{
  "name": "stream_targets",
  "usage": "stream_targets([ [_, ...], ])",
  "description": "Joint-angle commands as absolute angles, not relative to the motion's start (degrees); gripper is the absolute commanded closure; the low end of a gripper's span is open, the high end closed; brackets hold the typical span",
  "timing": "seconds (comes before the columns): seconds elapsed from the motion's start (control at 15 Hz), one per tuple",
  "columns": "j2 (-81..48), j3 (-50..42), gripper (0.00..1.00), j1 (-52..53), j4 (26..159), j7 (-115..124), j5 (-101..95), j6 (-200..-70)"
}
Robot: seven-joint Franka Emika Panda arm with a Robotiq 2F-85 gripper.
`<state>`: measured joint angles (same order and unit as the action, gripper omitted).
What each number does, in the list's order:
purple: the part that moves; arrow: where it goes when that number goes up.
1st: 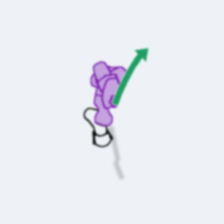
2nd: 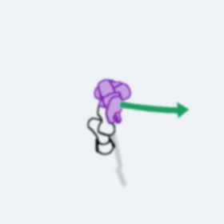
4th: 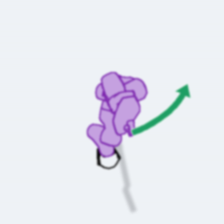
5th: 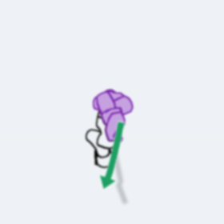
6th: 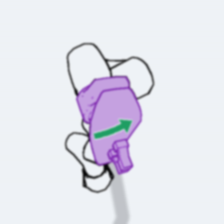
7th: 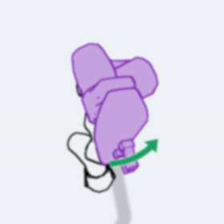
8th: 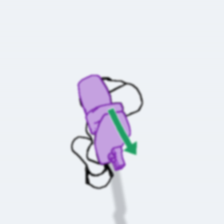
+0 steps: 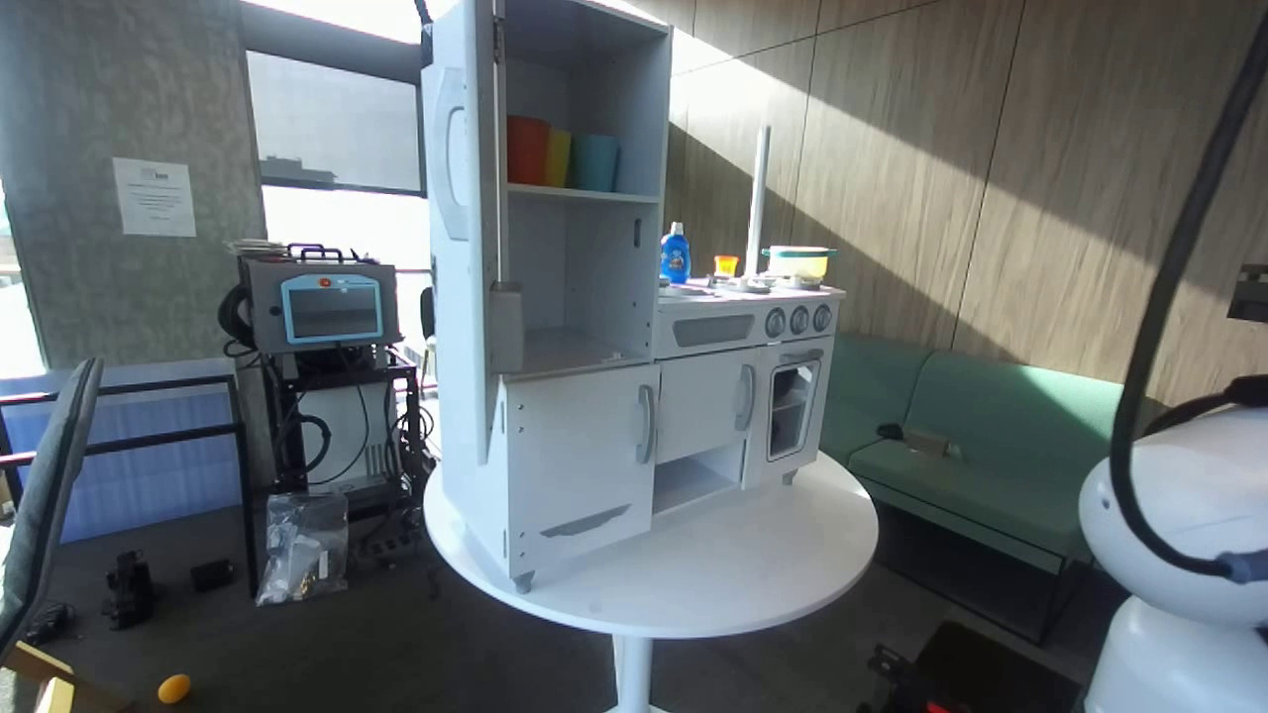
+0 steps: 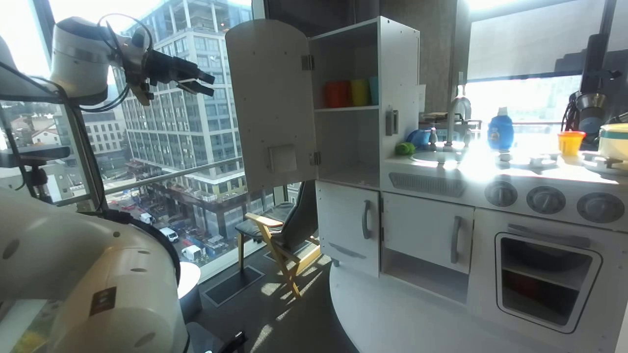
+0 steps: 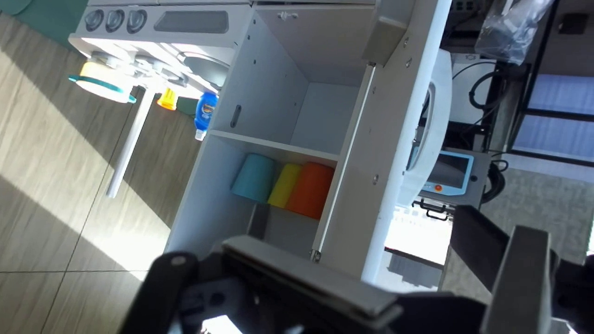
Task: Close all the cabinet doors
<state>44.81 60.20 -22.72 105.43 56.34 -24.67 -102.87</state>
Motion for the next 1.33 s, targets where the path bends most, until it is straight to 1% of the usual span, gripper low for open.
stream_targets([
  [0.0,43.11,60.48,0.00,-23.89,105.77,59.41,-28.05,-107.81],
  [0.27,41.60,61.77,0.00,-28.51,104.93,62.84,-31.53,-112.90],
  [0.53,40.22,61.86,0.00,-31.13,105.68,64.11,-33.95,-112.20],
  [0.93,41.18,59.14,0.00,-27.50,108.42,64.75,-35.84,-108.14],
  [1.27,42.64,55.70,0.00,-21.72,110.78,67.30,-39.38,-101.87],
])
